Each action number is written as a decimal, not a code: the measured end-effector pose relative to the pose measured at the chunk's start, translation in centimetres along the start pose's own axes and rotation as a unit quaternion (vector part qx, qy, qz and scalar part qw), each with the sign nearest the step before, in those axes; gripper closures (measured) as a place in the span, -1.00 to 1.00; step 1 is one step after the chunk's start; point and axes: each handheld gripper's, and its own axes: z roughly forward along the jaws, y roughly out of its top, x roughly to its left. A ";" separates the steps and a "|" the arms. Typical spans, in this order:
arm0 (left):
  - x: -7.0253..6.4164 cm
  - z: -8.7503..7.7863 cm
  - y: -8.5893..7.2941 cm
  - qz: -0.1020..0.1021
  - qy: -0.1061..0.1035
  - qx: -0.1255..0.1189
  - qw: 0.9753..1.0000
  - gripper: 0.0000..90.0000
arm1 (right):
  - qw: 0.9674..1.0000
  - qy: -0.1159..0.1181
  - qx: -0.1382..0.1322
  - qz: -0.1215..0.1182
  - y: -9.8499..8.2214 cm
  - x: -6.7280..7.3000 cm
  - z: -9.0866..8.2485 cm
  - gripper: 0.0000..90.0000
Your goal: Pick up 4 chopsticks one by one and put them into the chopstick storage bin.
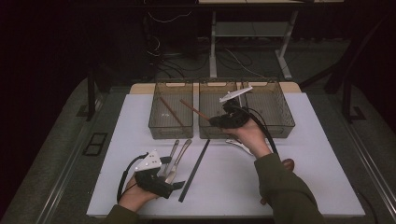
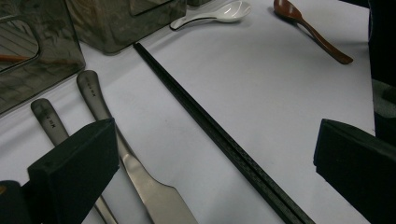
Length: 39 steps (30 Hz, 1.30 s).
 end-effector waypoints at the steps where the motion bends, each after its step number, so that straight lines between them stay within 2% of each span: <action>1: 0.0 0.0 0.0 0.000 0.000 0.000 1.000 -1.00 | 1.000 -0.001 -0.001 0.002 0.3 0.0 0.2 0.85; 10: -0.1 0.0 0.1 0.001 0.001 0.000 1.000 -1.00 | 1.000 -0.012 0.006 0.006 3.2 0.3 2.6 0.85; 11: -0.1 0.0 0.1 0.006 0.003 0.000 1.000 -1.00 | 1.000 -0.013 0.007 0.007 3.5 0.3 2.9 0.85; 17: -0.2 -0.1 0.1 0.003 0.002 -0.003 1.000 -1.00 | 1.000 -0.016 0.013 0.017 4.8 0.5 4.5 0.85; 24: -0.2 -0.1 0.1 0.003 -0.001 -0.003 1.000 -1.00 | 0.999 -0.031 0.021 0.033 6.9 0.4 7.4 0.85; 25: -0.2 -0.1 0.1 0.003 -0.001 -0.003 1.000 -1.00 | 0.999 -0.031 0.021 0.033 6.9 0.4 7.4 0.85; 29: -0.1 -0.1 0.1 0.002 -0.001 -0.006 1.000 -1.00 | 0.997 -0.045 0.031 0.047 8.1 0.4 9.4 0.85; 34: -0.1 -0.2 0.2 0.005 -0.001 -0.008 1.000 -1.00 | 0.995 -0.071 0.043 0.047 9.3 0.6 11.1 0.85; 36: -0.2 -0.1 0.2 0.003 -0.003 -0.008 1.000 -1.00 | 0.995 -0.074 0.046 0.053 9.6 0.7 11.8 0.85; 39: -0.2 -0.1 0.2 0.003 -0.005 -0.008 1.000 -1.00 | 0.994 -0.080 0.055 0.049 10.0 0.9 12.7 0.85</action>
